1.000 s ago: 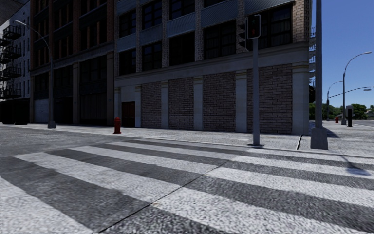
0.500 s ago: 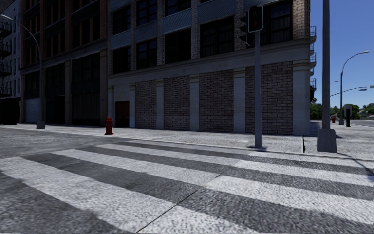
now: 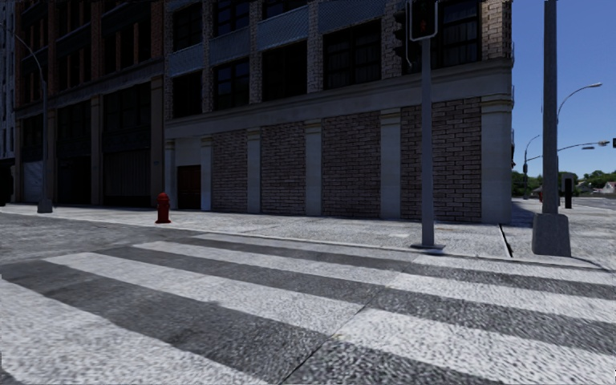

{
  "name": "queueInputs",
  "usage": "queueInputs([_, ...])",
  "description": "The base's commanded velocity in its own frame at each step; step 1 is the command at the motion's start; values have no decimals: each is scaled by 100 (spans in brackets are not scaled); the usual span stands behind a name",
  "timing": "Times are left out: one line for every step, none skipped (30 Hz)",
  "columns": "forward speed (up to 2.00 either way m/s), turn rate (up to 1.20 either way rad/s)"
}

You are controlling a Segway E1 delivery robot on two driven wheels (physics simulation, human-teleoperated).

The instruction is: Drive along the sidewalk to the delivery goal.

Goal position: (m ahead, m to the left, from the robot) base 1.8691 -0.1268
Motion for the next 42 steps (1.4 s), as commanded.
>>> queueInputs([87,-53])
queueInputs([87,-53])
queueInputs([87,-53])
queueInputs([87,-53])
queueInputs([87,-53])
queueInputs([87,-53])
queueInputs([87,-53])
queueInputs([87,-44])
queueInputs([87,-18])
queueInputs([87,0])
queueInputs([87,0])
queueInputs([87,0])
queueInputs([87,0])
queueInputs([87,0])
queueInputs([87,0])
queueInputs([87,0])
queueInputs([87,0])
queueInputs([87,0])
queueInputs([87,0])
queueInputs([87,0])
queueInputs([87,-10])
queueInputs([87,-10])
queueInputs([87,-34])
queueInputs([86,-45])
queueInputs([86,-48])
queueInputs([86,-48])
queueInputs([86,-49])
queueInputs([86,-49])
queueInputs([86,-49])
queueInputs([86,-49])
queueInputs([86,-49])
queueInputs([86,-49])
queueInputs([86,-49])
queueInputs([86,-49])
queueInputs([86,-49])
queueInputs([86,-39])
queueInputs([86,-17])
queueInputs([86,-17])
queueInputs([86,0])
queueInputs([86,0])
queueInputs([85,0])
queueInputs([85,0])
